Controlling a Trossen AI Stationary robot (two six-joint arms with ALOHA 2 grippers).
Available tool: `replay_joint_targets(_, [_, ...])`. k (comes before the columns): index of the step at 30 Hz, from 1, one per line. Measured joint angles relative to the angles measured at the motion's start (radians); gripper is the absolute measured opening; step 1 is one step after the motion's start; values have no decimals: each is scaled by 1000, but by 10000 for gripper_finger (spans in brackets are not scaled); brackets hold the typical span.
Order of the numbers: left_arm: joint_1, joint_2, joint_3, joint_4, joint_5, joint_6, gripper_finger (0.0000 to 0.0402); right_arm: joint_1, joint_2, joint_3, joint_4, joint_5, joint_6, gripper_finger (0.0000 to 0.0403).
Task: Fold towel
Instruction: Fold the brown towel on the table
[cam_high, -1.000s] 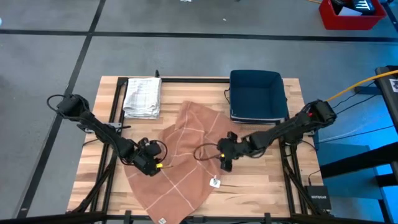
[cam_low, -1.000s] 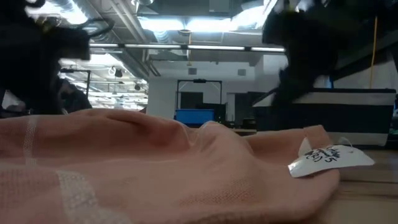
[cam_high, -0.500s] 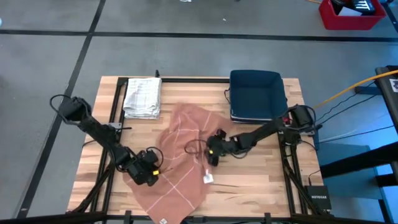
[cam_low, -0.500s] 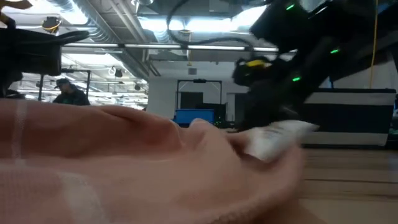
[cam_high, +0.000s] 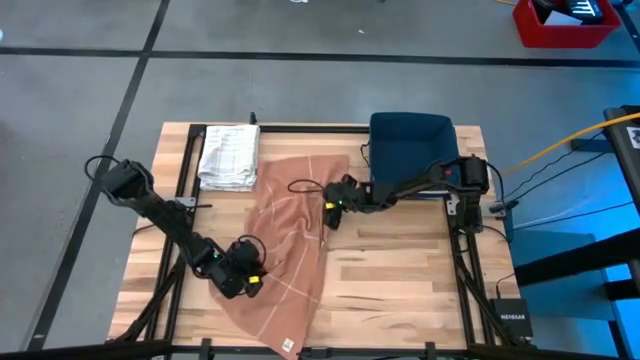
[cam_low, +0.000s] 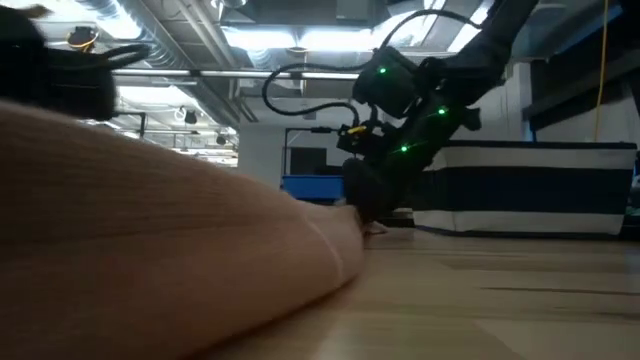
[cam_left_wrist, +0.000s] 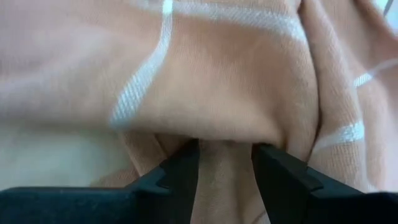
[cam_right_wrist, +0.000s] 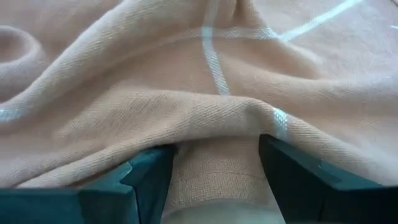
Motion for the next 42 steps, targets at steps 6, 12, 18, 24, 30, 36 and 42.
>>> replay_joint_targets(6, [87,-27,33,-110,68,159,143,-22,-65,106,-212,-6,-60,243])
replay_joint_targets(12, [121,-98,69,-296,89,153,143,22,-147,247,-592,-91,-29,243])
replay_joint_targets(18, [75,-167,119,-316,179,117,143,214,-179,271,-670,-167,51,243])
replay_joint_targets(24, [18,-143,107,-376,150,48,143,327,-95,194,-482,-11,135,243])
replay_joint_targets(30, [-32,-79,51,-356,186,-172,143,336,18,159,-407,-18,165,243])
replay_joint_targets(36, [-70,-39,43,-313,95,-262,143,282,68,156,-354,101,73,243])
replay_joint_targets(42, [-68,-27,42,-285,37,-254,143,141,60,153,-389,177,-118,243])
